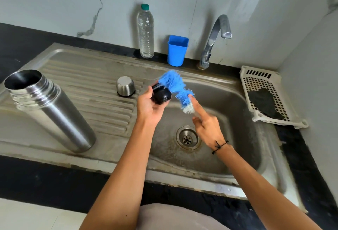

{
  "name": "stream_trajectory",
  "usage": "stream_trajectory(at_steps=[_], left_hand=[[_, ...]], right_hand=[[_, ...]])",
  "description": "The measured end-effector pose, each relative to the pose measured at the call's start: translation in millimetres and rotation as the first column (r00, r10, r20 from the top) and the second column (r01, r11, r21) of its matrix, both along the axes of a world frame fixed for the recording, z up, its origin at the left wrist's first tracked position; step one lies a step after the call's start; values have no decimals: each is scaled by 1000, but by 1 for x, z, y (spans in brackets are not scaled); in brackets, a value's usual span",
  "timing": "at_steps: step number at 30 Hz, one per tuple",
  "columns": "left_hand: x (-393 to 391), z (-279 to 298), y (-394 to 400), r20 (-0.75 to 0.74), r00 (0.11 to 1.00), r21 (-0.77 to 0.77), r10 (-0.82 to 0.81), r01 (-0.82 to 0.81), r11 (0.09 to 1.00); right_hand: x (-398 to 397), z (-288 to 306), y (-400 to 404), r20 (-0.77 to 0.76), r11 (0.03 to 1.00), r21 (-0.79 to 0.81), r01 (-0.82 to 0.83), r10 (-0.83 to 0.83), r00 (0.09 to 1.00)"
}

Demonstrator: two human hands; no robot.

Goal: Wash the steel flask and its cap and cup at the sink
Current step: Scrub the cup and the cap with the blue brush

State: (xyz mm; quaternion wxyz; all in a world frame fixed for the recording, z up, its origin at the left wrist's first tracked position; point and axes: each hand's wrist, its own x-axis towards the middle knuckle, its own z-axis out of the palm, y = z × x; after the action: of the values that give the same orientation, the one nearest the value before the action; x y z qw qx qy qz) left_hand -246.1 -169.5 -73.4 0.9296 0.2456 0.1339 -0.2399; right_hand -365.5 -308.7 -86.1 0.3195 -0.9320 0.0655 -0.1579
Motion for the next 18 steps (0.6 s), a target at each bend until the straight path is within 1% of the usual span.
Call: stream_trajectory(at_steps=[2,4,6,7,10,12,13,15,16,18], left_hand=[[0,2,1,-12,1000,-18,3,-3,1000],[1,5,1,28,1000,-6,13,-13,1000],[1,7,0,66,998,25,8,-10,1000],[0,8,-1,53,999,35,9,-11,999],[0,9,-2,-91,994,11,57,-56,998],[3,12,-4,-144,986,-4,83,-85,996],[4,12,-6,-147,986,-1,82,-83,997],[7,12,-10,-126,990,32,60,-56,998],[6,12,-11,-128,991,49,44,-38,998],[3,11,-15,-173,985,33,2,3,999]], right_hand=[[0,1,-4,2,1000,14,24,-24,1000],[-3,2,-3,61,999,-5,-31,32,998],[-3,0,0,80,996,-36,-80,83,993],[-2,-2,0,68,996,-43,-73,76,995],[-3,-6,-5,26,1000,5,24,-24,999],[-7,-4,-4,84,1000,1,6,-6,996],[-9,-3,-1,116,999,-32,-30,34,993],[-10,-5,7,123,990,-114,-86,100,987],[-10,-8,9,111,987,-135,-86,102,989],[-6,-11,7,120,992,-129,-18,33,992]])
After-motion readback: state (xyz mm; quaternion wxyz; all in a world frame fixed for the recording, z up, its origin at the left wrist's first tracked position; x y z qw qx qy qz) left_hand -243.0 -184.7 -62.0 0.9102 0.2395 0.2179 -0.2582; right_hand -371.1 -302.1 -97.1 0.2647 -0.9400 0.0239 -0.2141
